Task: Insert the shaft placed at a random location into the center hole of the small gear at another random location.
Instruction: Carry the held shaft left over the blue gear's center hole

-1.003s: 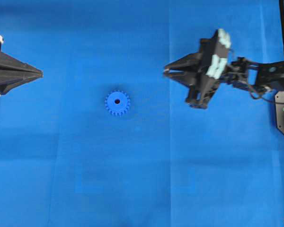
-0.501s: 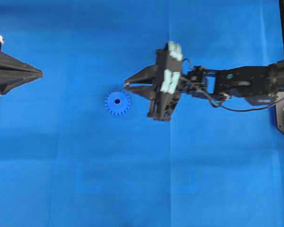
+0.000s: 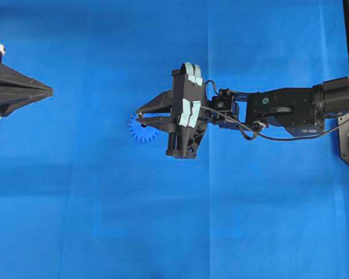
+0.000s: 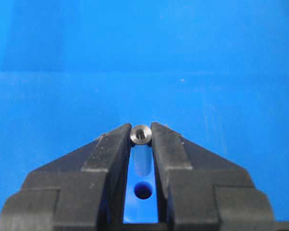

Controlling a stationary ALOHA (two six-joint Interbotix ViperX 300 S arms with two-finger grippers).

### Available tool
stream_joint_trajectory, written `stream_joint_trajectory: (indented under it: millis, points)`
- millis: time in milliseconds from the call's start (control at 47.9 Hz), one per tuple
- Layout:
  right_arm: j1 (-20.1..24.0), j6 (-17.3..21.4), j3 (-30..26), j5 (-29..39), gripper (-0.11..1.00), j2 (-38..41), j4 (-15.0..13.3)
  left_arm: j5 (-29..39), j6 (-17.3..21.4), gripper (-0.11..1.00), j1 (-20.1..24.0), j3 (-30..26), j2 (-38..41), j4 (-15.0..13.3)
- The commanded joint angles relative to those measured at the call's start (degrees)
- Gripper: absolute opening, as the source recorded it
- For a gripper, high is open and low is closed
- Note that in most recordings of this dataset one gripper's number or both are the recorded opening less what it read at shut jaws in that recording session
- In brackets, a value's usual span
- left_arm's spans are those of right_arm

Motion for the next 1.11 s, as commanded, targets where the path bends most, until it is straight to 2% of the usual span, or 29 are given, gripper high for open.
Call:
stream_joint_trajectory:
  millis: [0,313,689,898,1086]
  points:
    - [0.53,-0.09,-0.97,-0.53,0.03,-0.44,0.00,-0.26,0.09,0.00,0.18,-0.53,0.18,0.09]
    - [0.62,0.00,-1.32,-2.11,0.03,3.60,0.18,-0.26,0.09,0.00,0.18,-0.53,0.09,0.09]
    - [0.62,-0.09,-1.14,-2.20,0.03,3.87,0.18,-0.26,0.00,0.00,0.18,-0.53,0.09,0.09]
    - [0.62,-0.70,-1.05,-2.20,0.03,1.49,0.00,-0.26,0.09,0.00,0.18,-0.53,0.09,0.09]
    - [0.62,-3.25,-0.70,-1.85,0.03,-1.67,0.00,-0.26,0.09,0.00,0.09,-0.53,0.09,0.09]
